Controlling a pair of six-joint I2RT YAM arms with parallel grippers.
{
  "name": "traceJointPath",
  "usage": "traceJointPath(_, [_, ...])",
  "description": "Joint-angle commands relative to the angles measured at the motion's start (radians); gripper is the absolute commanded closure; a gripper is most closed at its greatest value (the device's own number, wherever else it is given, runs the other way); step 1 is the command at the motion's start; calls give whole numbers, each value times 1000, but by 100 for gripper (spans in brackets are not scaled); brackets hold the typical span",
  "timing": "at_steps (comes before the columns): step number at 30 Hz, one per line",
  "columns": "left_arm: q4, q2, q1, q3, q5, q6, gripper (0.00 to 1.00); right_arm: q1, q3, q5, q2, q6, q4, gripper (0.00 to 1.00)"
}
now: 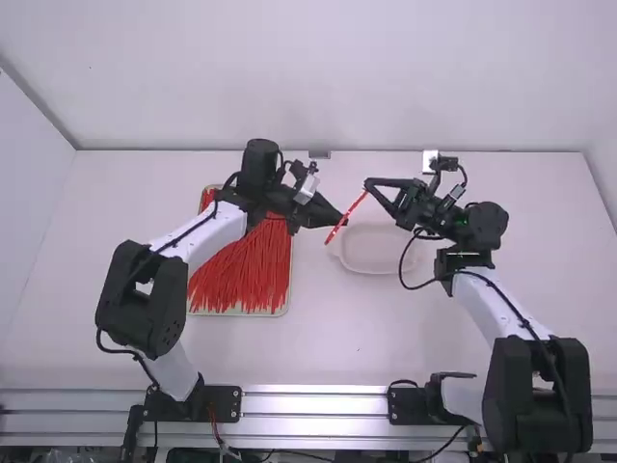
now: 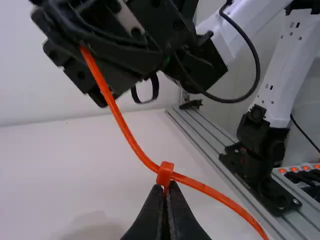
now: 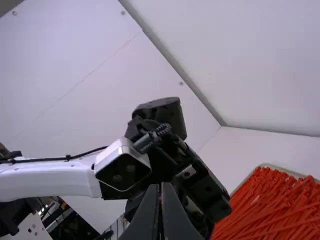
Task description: Fasten the cable tie
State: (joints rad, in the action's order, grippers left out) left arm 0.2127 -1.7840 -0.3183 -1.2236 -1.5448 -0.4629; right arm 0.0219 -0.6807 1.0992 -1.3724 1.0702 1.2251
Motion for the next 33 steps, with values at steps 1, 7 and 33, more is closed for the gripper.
traceJointPath(1, [-28,0,4,40,-26,3,98,-50,-27,-77,19,48,57,100])
traceJointPath(7, [-59,0,4,40,-26,2,98,-92,-27,-82,19,74,85,100])
traceJointPath(33, [-93,0,4,112,-7,-50,98,-211,-27,-105,19,205,237,100])
